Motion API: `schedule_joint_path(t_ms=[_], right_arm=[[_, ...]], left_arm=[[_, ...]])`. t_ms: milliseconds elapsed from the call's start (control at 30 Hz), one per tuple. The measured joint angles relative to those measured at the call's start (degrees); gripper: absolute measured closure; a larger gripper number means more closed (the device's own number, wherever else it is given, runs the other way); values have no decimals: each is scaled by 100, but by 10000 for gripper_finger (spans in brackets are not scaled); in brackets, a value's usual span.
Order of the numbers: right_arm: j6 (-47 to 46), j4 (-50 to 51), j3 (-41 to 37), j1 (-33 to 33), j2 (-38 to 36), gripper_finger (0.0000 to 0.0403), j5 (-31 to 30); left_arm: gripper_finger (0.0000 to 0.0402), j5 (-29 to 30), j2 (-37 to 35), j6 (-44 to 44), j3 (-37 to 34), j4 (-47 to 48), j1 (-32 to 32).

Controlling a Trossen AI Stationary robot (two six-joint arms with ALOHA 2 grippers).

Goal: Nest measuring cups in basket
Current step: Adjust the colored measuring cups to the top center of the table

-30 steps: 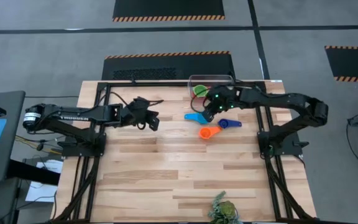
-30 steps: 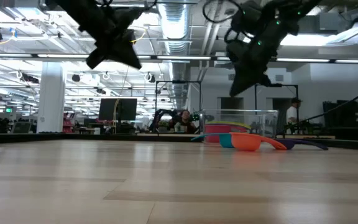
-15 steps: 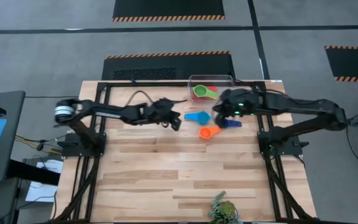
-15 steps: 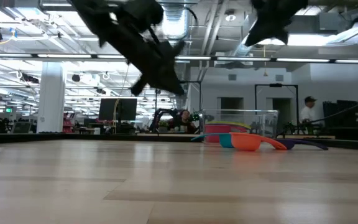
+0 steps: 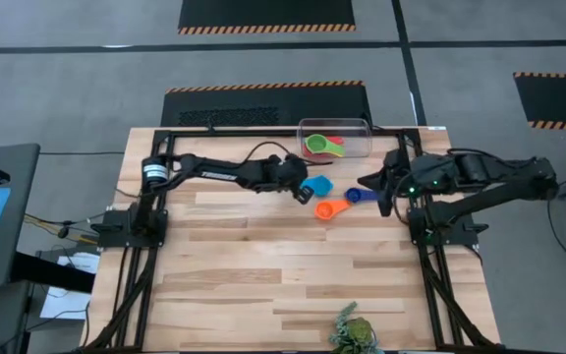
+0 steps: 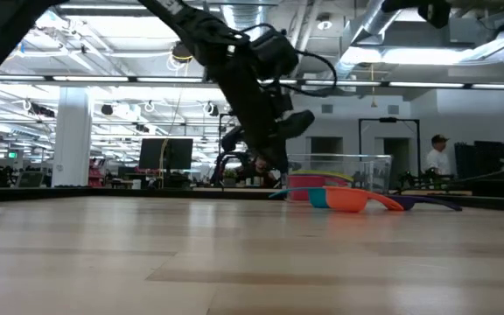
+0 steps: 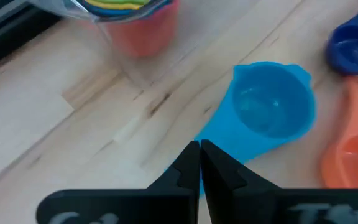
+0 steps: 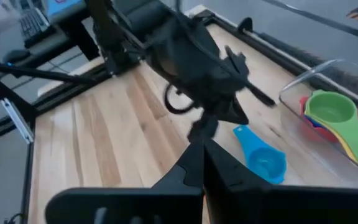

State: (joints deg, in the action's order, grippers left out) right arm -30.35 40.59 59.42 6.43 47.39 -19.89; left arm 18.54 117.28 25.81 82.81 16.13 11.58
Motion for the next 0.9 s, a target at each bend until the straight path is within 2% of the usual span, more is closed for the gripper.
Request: schedule_joint_path(t_ms=[167, 333, 533, 633, 767, 900], right_arm=[[18, 153, 0, 77, -42, 381, -16], [19, 429, -2, 112, -33, 386, -27], [37, 443, -2, 105, 13, 386, -32], [37, 453, -2, 106, 36, 382, -25], [35, 440, -2, 106, 68, 383, -25], [35, 429, -2, 105, 103, 387, -25]], left_arm=[[401, 95, 377, -148, 551, 493, 49], [401, -96, 490, 105, 553, 946, 166], [401, 378, 482, 230, 508, 935, 244], [401, 206, 482, 205, 507, 986, 313], [401, 294, 482, 216, 507, 901, 335], [401, 16, 480, 212, 507, 844, 340]])
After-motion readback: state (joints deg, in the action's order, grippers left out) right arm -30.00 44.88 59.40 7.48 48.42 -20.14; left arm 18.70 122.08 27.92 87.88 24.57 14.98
